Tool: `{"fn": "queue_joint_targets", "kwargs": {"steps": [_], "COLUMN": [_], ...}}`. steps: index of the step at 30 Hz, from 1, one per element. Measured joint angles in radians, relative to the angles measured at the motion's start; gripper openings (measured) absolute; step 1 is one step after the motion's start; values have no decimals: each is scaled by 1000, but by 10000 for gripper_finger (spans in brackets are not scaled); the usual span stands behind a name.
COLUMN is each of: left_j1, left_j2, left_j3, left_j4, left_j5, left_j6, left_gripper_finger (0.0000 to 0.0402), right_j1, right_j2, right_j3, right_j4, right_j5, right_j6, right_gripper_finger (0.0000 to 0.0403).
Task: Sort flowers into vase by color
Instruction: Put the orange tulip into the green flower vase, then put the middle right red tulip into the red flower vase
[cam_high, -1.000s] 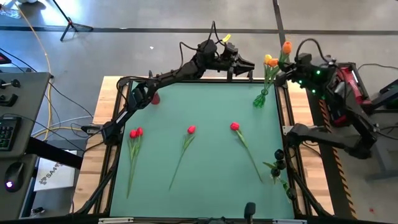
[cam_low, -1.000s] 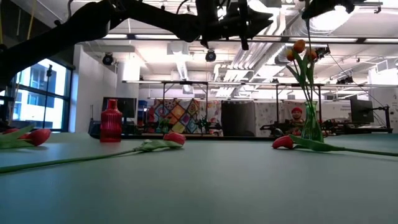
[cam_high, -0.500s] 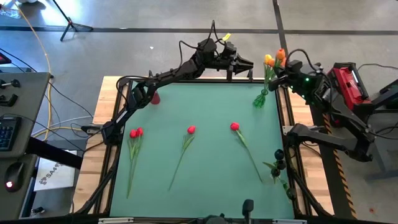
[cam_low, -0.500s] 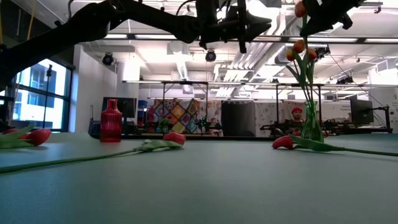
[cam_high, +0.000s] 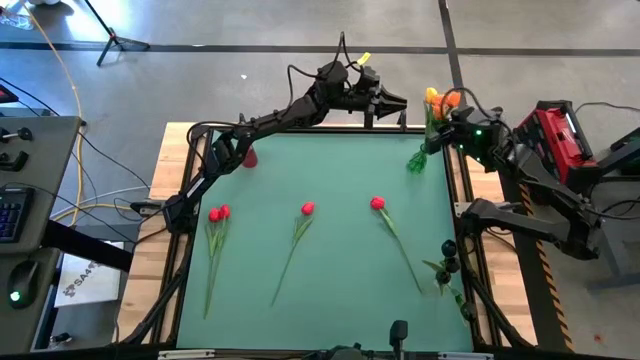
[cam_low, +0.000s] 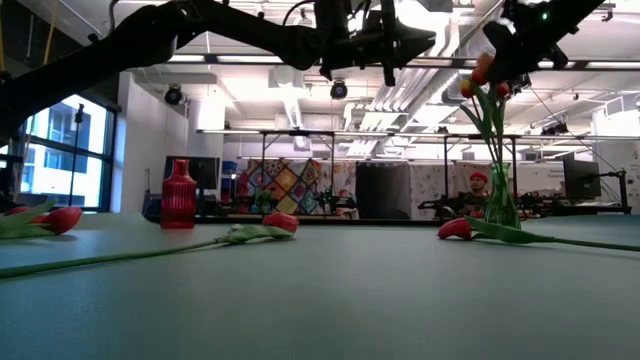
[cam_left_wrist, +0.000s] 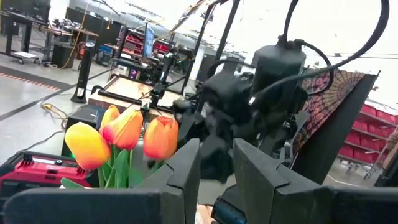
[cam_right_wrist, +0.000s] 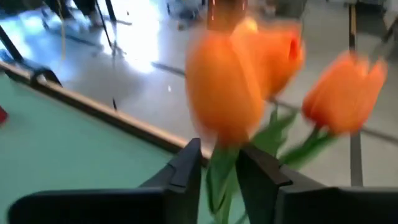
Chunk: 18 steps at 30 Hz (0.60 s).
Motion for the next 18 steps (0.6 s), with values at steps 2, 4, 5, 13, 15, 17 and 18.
{"fn": "queue_joint_targets", "kwargs": {"steps": [2,4,5,13,15,17,18], "left_j1": [0,-1,-2,-2,-2,-2,0], "left_j2": [0,0,0,0,0,0,0], "left_j3": [0,0,0,0,0,0,0], "left_j4": [0,0,0,-2,-16,-44,-61], "left_j5": [-1,-1,-2,1,4,4,7], "left_j6": [0,0,0,-8,-8,-7,-7], "left_gripper_finger": [81,81,81,81,81,81,80], "right_j1": [0,0,0,1,1,1,1], "right_j2": [10,18,19,-5,-13,-21,-21], "right_j3": [-6,-7,-7,83,130,185,211], "right_j4": [-42,-68,-68,-102,-110,-119,-122], "right_j5": [-12,-31,-43,-121,-133,-138,-138], "right_j6": [25,42,50,132,133,133,133], "right_gripper_finger": [109,121,126,134,134,134,134]}}
